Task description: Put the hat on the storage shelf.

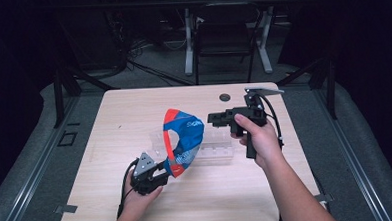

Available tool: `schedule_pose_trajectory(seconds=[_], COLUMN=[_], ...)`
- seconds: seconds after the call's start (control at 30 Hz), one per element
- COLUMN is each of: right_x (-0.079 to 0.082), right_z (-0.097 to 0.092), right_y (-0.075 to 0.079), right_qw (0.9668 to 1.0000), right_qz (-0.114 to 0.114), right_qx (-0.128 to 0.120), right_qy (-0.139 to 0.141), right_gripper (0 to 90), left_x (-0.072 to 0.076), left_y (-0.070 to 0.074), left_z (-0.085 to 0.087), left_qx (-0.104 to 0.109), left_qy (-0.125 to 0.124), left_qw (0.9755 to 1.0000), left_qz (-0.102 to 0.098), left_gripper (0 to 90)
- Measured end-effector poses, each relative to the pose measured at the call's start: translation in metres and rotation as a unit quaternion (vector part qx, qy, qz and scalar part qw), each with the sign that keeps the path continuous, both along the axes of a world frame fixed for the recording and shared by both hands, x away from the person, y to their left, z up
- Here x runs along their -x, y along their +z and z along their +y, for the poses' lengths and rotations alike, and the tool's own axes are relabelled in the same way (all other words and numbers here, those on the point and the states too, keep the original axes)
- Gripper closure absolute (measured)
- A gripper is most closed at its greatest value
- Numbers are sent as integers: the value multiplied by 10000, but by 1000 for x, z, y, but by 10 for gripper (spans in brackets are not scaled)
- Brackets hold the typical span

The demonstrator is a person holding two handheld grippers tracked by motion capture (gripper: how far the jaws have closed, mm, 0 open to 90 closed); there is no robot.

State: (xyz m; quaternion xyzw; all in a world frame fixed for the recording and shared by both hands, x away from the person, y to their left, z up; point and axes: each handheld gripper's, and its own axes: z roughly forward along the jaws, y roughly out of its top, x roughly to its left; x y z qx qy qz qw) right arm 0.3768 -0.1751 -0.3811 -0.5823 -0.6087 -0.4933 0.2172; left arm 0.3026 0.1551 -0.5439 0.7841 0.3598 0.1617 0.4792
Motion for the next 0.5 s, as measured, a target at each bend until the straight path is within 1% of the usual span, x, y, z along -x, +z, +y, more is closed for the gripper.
schedule_pose_trajectory(seconds=[0.07, 0.1, 0.13, 0.23, 0.27, 0.3, 0.33, 0.37, 0.4, 0.43, 0.47, 0.5], right_x=[1, 1, 2, 2, 2, 3, 3, 3, 2, 2, 2, 1], right_z=[-1, -1, -1, -1, -1, -2, -2, -2, -3, -3, -3, -4], right_y=[-1, -2, -2, -5, -5, -7, -7, -7, -9, -9, -10, -11], right_qw=[10000, 10000, 10000, 10000, 10000, 10000, 10000, 10000, 10000, 10000, 10000, 9999], right_qz=[15, 6, 4, 2, 3, 10, 10, 23, 44, 44, 55, 60], right_qx=[-8, 3, 13, 66, 72, 71, 71, 64, 55, 55, 47, 52], right_qy=[-10, 11, 17, 18, 13, 25, 25, 7, -22, -22, -41, -64], right_gripper=[622, 621, 621, 620, 620, 620, 620, 620, 620, 620, 620, 620], left_x=[1, 2, 2, 3, 4, 3, 3, 2, 1, 1, 0, -1], left_y=[0, 0, -1, -1, 0, 2, 2, 4, 6, 6, 9, 10], left_z=[2, 3, 4, 5, 5, 3, 3, 1, -3, -3, -6, -11], left_qx=[-28, -64, -96, -100, -47, -140, -140, -62, 61, 61, 39, 70], left_qy=[3, -15, -2, 7, 13, 22, 22, -17, -49, -49, -30, -26], left_qw=[10000, 10000, 10000, 9999, 10000, 9999, 9999, 9999, 9998, 9998, 9998, 9998], left_qz=[-6, 23, 3, 38, 0, -80, -80, -129, -176, -176, -205, -209], left_gripper=[612, 608, 602, 586, 613, 787, 829, 829, 851, 858, 858, 867])
